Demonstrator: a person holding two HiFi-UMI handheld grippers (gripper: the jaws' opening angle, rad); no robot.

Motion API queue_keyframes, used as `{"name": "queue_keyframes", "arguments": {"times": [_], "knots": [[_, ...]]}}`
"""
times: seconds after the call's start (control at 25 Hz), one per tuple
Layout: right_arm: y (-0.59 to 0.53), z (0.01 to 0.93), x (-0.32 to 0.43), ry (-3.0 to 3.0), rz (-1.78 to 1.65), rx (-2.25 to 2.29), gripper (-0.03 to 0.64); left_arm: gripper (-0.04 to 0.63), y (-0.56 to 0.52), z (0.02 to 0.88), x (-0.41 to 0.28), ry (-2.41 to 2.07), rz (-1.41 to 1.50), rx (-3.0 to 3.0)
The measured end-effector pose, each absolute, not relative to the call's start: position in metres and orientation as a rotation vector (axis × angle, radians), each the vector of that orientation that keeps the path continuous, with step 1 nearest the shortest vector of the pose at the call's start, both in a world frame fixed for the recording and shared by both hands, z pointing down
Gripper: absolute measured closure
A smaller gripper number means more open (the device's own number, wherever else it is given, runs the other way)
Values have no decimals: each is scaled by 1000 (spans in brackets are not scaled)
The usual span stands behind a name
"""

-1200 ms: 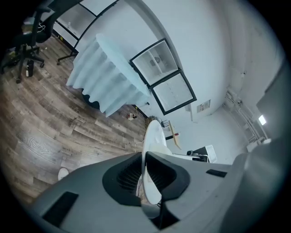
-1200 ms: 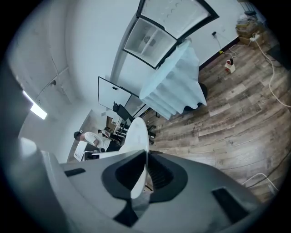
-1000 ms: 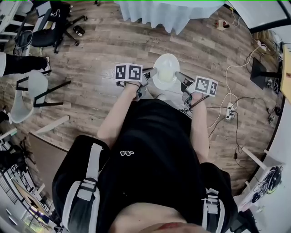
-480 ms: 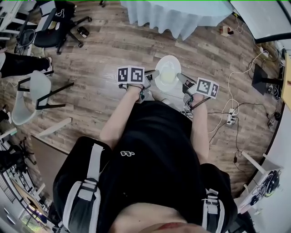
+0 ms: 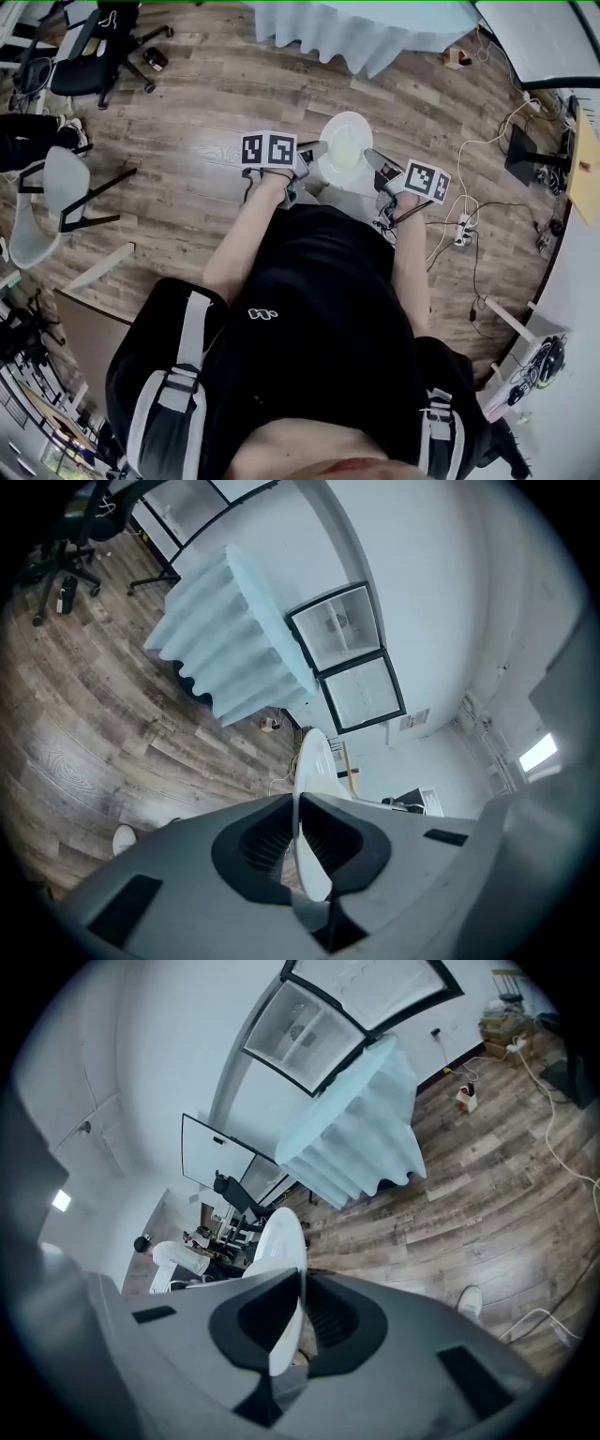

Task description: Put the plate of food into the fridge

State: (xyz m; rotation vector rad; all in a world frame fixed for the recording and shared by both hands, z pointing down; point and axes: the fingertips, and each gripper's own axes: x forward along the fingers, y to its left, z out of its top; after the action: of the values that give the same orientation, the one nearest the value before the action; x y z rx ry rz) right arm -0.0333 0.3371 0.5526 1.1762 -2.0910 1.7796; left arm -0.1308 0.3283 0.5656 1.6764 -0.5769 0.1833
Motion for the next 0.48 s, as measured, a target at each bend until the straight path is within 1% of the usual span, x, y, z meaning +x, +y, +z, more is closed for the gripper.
{"name": "queue_keyframes", "arguments": {"times": [0.24,0.48], "knots": [[325,555,-18,-2100,1813,1209,589,565,312,565,-116,-579,202,1690],[291,563,-16,-2136,1811,1110,589,563,287,572,-115,-649,201,1653]]}}
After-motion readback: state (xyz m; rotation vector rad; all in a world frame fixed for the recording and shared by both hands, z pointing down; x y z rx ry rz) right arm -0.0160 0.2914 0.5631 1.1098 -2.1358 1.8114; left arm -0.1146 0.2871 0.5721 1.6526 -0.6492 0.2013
